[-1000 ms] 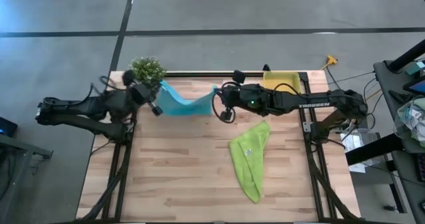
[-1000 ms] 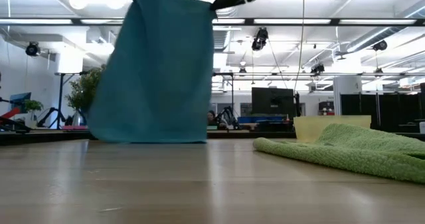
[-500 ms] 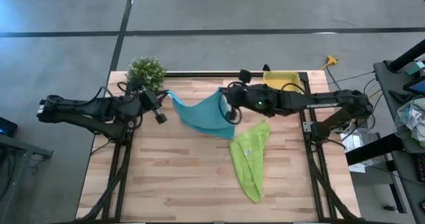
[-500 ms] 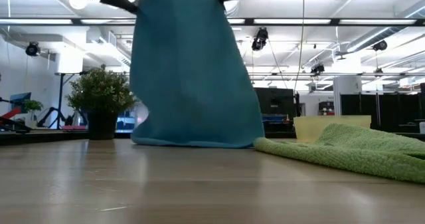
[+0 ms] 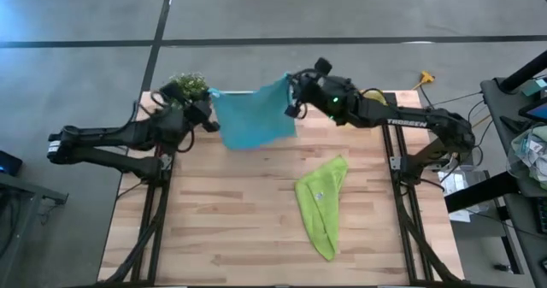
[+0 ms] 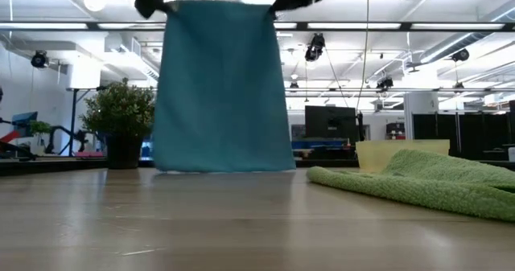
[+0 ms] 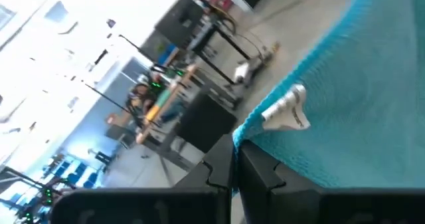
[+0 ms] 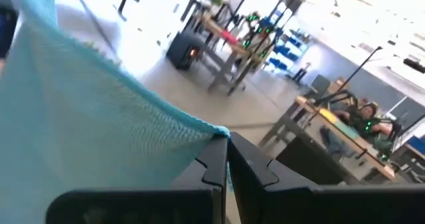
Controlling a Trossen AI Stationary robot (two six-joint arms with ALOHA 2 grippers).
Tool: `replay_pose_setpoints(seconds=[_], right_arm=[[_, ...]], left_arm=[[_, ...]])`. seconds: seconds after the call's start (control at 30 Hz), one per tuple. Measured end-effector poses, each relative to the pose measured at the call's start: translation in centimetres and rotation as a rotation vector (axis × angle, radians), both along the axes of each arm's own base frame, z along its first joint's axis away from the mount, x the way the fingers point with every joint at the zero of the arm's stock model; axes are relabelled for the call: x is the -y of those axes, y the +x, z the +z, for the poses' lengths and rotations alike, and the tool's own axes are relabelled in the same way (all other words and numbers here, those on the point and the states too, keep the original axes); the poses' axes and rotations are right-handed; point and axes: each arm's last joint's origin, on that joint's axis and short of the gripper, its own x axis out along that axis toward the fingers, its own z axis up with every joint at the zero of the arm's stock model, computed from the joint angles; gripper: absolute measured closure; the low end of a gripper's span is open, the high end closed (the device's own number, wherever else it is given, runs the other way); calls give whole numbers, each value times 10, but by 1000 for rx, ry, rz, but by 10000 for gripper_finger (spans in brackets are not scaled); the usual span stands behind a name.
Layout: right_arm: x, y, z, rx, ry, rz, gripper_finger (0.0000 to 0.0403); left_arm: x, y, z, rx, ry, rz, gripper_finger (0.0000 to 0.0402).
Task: Roll microfiber towels into tight, uniform cylinder then place into a basket
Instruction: Fold the blue microfiber towel
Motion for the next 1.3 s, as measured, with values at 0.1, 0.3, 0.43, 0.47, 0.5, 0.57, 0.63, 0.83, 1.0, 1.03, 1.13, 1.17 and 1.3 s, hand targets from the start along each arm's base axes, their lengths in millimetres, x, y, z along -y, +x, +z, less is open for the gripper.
replay_pose_setpoints(seconds=[0.1, 0.3, 0.43, 0.47, 0.5, 0.57, 0.63, 0.83, 1.0, 1.03, 1.13, 1.17, 1.3], right_arm=[[-9, -6, 14, 43, 3, 39, 394], [-51, -15, 21, 27, 70, 172, 394], [-84, -24, 1, -127, 246, 232, 394], [-93, -26, -8, -183, 293, 241, 394], [-101, -28, -18, -231, 338, 248, 394], [-119, -28, -38, -284, 415, 262, 394], [-137, -28, -59, -333, 477, 295, 394], [-189, -22, -123, -376, 597, 432, 394], [-218, -22, -165, -403, 631, 493, 394], [-224, -21, -171, -406, 650, 520, 394], [-241, -16, -183, -408, 720, 637, 394], [-246, -15, -187, -409, 741, 674, 394], [-263, -8, -194, -439, 791, 758, 394]], left_arm=[[1, -8, 14, 27, 15, -17, 402], [13, -23, 24, 65, -41, -104, 402], [28, -31, -4, 43, -254, -243, 401], [32, -33, -13, 46, -349, -287, 401], [36, -35, -21, 53, -449, -326, 401], [45, -36, -38, 55, -647, -394, 401], [57, -36, -58, 26, -811, -451, 401], [91, -40, -110, -67, -1133, -499, 401], [124, -40, -133, -92, -1283, -606, 401], [131, -38, -135, -92, -1309, -643, 401], [150, -35, -137, -94, -1376, -730, 401], [155, -34, -138, -100, -1391, -753, 401], [171, -29, -143, -136, -1446, -790, 401]])
